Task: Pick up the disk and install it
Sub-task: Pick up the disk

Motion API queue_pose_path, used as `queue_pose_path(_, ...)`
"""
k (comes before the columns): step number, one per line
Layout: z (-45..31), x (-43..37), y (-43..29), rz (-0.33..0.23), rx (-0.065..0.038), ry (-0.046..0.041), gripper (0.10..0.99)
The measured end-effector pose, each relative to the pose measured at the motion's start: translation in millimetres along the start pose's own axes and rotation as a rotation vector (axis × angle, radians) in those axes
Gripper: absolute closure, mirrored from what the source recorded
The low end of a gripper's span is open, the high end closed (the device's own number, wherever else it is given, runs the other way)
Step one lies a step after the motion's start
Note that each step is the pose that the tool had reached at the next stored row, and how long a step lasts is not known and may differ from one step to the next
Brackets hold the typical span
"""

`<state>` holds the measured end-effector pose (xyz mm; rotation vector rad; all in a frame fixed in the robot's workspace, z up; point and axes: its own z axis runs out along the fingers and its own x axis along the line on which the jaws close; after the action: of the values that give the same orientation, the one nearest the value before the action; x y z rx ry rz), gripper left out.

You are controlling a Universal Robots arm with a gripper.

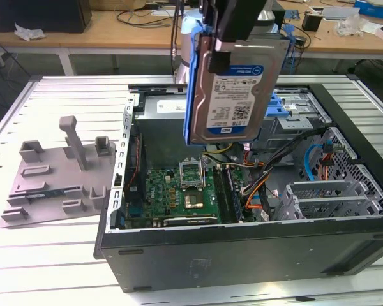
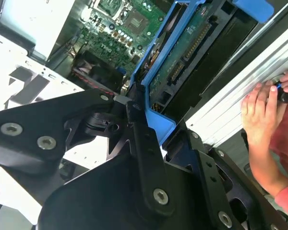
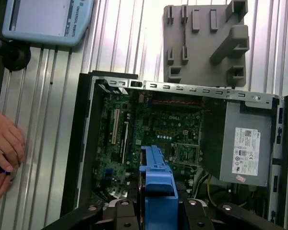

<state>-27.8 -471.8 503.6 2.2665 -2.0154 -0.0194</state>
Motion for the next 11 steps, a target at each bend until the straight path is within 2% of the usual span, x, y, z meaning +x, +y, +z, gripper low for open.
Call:
queue_pose_path(9, -0.1, 0.3, -1.1, 0.0, 0.0, -0.0002, 0.718)
queue_pose_path(11, -0.1, 0.6, -1.1, 0.0, 0.005, -0.0015, 0.718)
